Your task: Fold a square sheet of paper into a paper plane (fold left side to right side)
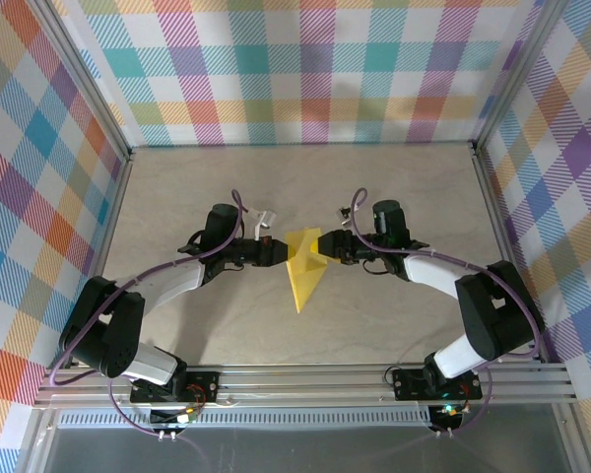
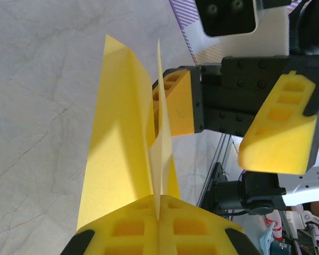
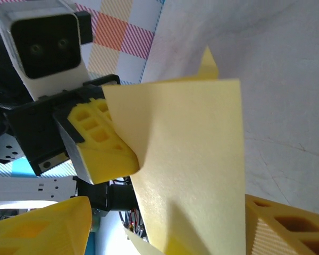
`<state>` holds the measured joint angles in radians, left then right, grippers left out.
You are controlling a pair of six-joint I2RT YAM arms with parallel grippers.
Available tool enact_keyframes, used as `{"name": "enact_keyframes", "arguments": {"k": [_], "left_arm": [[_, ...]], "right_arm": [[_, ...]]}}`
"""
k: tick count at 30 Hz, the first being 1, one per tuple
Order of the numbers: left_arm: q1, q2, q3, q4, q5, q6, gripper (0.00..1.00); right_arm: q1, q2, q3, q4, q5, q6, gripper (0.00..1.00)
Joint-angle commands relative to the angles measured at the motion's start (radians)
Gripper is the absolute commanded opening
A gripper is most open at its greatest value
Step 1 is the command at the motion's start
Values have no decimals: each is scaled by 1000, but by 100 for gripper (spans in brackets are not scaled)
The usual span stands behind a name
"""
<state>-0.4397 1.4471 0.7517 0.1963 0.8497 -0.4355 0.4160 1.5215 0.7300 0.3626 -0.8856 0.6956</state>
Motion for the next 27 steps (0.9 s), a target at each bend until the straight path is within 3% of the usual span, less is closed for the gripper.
{"name": "enact_keyframes", "arguments": {"k": [1,12,19,27], "left_arm": [[5,-14,-6,-24,31,36,0],[5,-14,-30,8,23,21,0],[4,20,-45,30,14,21,4],[5,101,-87,39,-112,61,31]], "right_arm": [[1,-3,51,-19,-29,-34,65],[1,32,114,-110,43,-75,39],[9,78,124,-156,91,-97,0],[18,202,116,-158,154,-104,0]]}}
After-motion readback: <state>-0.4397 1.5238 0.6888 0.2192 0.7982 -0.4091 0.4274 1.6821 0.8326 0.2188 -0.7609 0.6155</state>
